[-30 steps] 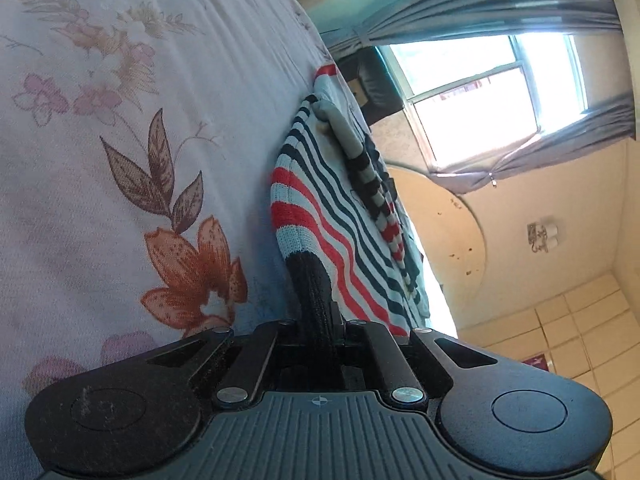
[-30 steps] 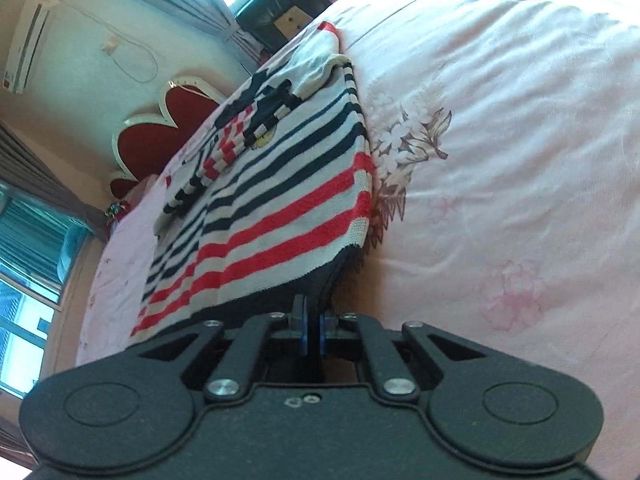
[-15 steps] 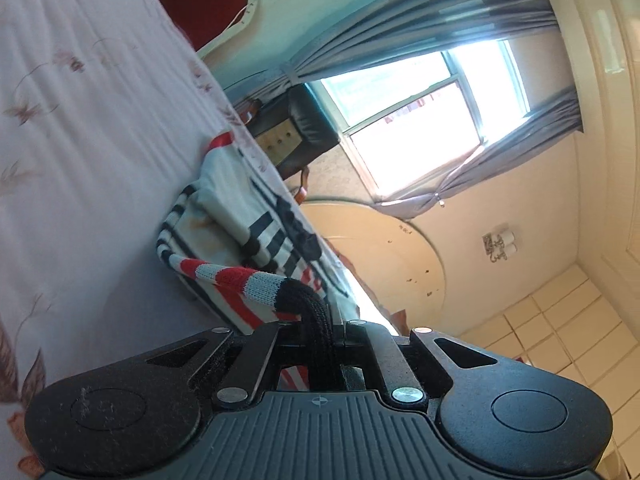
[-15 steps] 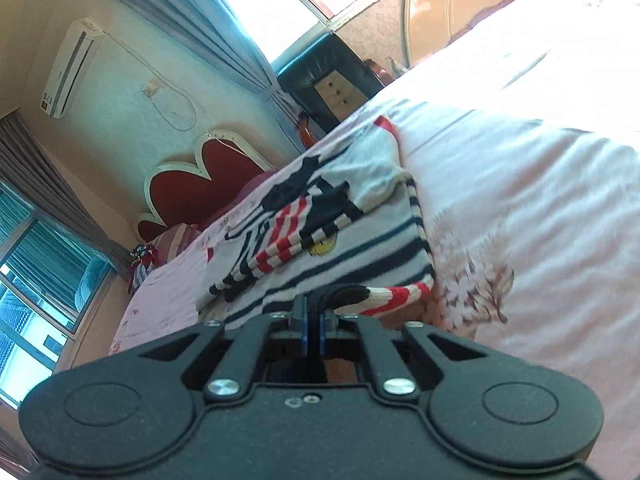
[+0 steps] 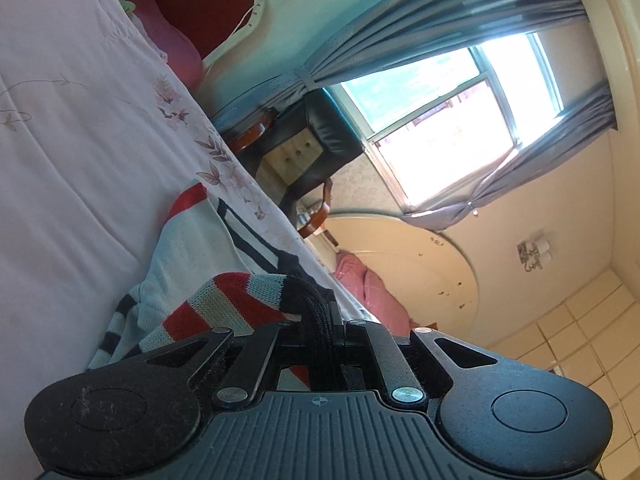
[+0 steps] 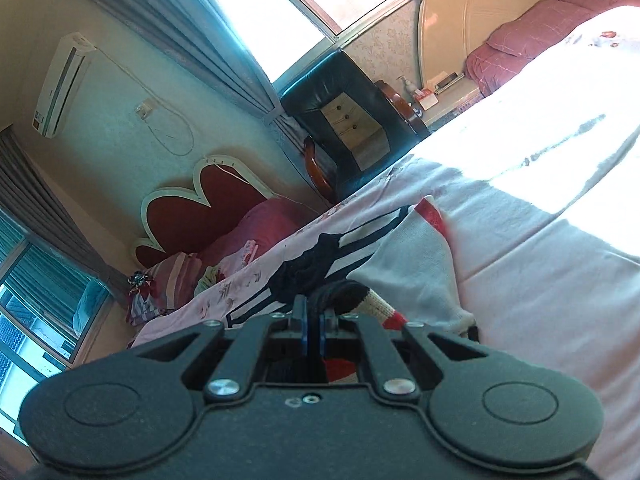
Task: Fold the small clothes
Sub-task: 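Lift the held hem and fold it over toward the dark collar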
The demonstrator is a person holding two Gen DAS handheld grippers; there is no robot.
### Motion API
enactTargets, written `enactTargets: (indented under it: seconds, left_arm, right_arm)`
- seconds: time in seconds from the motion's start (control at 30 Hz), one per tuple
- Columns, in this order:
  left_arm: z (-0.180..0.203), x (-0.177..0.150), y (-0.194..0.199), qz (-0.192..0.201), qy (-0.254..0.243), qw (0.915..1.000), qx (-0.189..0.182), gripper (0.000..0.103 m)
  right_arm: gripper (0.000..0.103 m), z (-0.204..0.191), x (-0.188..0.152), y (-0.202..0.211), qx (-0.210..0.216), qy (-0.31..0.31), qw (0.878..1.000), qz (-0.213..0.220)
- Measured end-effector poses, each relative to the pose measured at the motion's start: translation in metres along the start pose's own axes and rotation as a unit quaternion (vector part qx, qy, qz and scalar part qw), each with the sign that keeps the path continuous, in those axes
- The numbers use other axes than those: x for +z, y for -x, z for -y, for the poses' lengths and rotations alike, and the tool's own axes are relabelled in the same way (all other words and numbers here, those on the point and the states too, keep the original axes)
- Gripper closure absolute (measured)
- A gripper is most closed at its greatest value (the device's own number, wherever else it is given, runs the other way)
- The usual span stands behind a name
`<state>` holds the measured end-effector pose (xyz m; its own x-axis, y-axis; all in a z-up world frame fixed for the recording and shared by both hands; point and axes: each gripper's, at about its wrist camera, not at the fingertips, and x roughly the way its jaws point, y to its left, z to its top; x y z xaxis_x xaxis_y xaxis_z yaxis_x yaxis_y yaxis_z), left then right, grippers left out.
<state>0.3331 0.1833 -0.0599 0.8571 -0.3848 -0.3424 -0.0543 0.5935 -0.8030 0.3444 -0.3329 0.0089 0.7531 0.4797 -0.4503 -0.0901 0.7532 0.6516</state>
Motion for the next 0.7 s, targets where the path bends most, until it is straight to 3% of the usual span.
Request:
enactTargets:
  seconds: [0.23, 0.37, 0.67, 0.7]
  left_arm:
    - [-0.019, 0.022, -0.080, -0.033, -0.008, 0.9982, 0.050, 0.099]
    - [-0.039, 0.027, -0.119, -0.053, 0.017, 0.9957, 0.074, 0.099]
    - [-0.051, 0.033, -0.166, -0.056, 0.019, 0.9976, 0.034, 0.097]
    - [-0.053, 0.032, -0.169, -0.058, 0.022, 0.9976, 0.031, 0.081]
  right_arm:
    - [0.097, 0.037, 0.027, -0.080, -0.006, -0.037, 0.999, -0.028]
    - [0.097, 0.065, 0.029, -0.123, -0.016, -0.070, 0.996, -0.048]
    - [0.095, 0.101, 0.033, -0.173, -0.003, -0.107, 0.993, -0.050]
    - [0.091, 0.103, 0.034, -0.176, 0.001, -0.106, 0.993, -0.046]
